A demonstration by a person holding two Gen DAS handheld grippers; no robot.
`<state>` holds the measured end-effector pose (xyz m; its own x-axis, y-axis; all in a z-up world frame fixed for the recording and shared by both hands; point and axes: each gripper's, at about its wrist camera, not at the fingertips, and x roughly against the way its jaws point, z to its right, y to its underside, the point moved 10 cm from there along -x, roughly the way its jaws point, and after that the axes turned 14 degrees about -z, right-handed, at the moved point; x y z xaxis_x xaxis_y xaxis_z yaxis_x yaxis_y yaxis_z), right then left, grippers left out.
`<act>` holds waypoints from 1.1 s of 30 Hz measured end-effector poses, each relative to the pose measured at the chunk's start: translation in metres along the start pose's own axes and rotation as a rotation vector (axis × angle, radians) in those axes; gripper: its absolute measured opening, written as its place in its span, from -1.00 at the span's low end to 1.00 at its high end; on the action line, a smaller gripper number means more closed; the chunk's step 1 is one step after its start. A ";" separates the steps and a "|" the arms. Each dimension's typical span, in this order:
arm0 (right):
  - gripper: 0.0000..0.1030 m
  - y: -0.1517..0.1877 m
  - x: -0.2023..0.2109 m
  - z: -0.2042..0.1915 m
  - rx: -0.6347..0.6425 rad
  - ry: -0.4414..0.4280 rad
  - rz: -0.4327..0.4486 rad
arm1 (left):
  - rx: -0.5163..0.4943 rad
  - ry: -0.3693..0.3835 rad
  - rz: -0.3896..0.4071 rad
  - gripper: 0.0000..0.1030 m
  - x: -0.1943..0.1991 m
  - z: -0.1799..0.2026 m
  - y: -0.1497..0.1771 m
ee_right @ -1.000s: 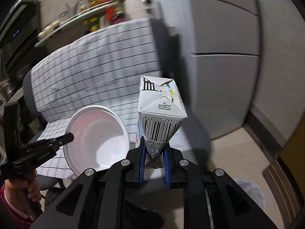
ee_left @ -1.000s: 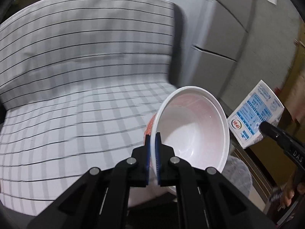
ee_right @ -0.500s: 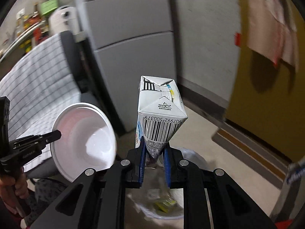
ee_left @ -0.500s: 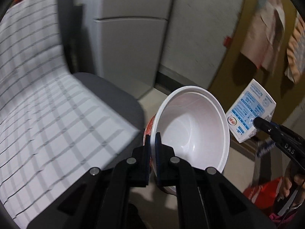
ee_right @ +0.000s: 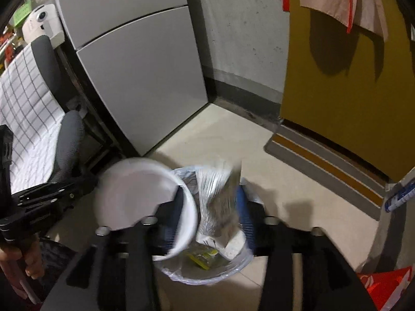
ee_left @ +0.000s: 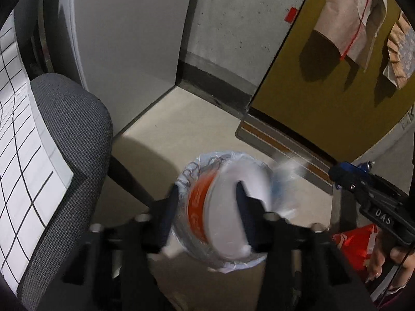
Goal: Collect trash
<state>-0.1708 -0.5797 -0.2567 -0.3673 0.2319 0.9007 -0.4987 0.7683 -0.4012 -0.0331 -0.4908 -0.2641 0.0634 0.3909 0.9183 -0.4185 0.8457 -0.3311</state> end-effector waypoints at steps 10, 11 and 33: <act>0.09 0.005 0.030 -0.036 0.069 -0.056 0.014 | 0.035 -0.116 0.114 0.15 0.065 -0.034 0.011; 0.11 0.006 0.034 -0.041 0.081 -0.060 0.017 | 0.045 -0.129 0.126 0.21 0.075 -0.039 0.017; 0.75 0.052 0.124 -0.175 0.457 -0.116 0.059 | 0.414 -0.382 0.211 0.87 0.228 -0.130 0.145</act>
<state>-0.1053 -0.4069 -0.1366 -0.4776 0.1792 0.8601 -0.7592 0.4086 -0.5067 0.0386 -0.2317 -0.1310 -0.3571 0.3119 0.8805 -0.7095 0.5225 -0.4728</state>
